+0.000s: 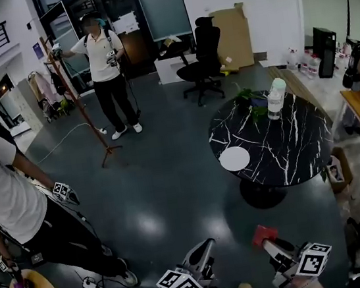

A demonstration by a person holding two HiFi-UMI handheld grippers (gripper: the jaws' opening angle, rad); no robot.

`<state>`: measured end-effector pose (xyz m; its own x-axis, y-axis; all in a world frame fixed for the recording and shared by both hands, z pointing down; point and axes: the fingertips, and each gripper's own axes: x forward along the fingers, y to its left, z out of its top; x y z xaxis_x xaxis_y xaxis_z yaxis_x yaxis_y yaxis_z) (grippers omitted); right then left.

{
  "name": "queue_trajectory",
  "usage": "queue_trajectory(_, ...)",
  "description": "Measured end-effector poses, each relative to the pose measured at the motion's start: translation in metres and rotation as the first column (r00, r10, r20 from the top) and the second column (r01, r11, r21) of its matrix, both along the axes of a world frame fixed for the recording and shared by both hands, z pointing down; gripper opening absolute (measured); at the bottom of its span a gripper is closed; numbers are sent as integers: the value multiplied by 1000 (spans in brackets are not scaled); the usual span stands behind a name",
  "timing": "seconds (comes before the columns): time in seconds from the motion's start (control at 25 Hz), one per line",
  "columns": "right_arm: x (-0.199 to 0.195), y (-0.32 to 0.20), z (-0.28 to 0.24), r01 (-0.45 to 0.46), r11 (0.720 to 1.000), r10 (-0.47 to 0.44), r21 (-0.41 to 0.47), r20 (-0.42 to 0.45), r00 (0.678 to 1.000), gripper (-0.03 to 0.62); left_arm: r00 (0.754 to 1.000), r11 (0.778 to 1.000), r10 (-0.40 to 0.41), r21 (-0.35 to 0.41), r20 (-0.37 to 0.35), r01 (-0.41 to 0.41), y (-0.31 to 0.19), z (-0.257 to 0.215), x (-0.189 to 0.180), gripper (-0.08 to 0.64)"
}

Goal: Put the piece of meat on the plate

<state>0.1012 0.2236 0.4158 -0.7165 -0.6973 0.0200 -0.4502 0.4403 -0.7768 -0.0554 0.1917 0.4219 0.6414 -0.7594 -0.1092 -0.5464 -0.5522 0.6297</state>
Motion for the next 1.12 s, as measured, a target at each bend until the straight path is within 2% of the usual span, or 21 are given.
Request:
queue_trajectory(0.2,1,-24,7,24,1000,-24,-13,9,1000,89,1000,1000,4,-30,12,-4,-20,12,7,9)
queue_trajectory(0.44,7,-74,24,12,999,-11,-43,8,1000,89,1000,997,16,-75,18,-15,-74,40,14,9)
queue_trajectory(0.64,10,-131,32,-12,996,10,-85,-19,1000,89,999,995,42,-87,8,-42,-142,47,20,9)
queue_trajectory(0.84,6,-206,33,1,996,-6,-92,-57,998,89,998,997,58,-53,-10,-59,-228,34,29,9)
queue_trajectory(1.12,-8,-287,38,17,992,-26,-121,-70,997,89,997,993,80,-83,20,-78,-309,43,25,9)
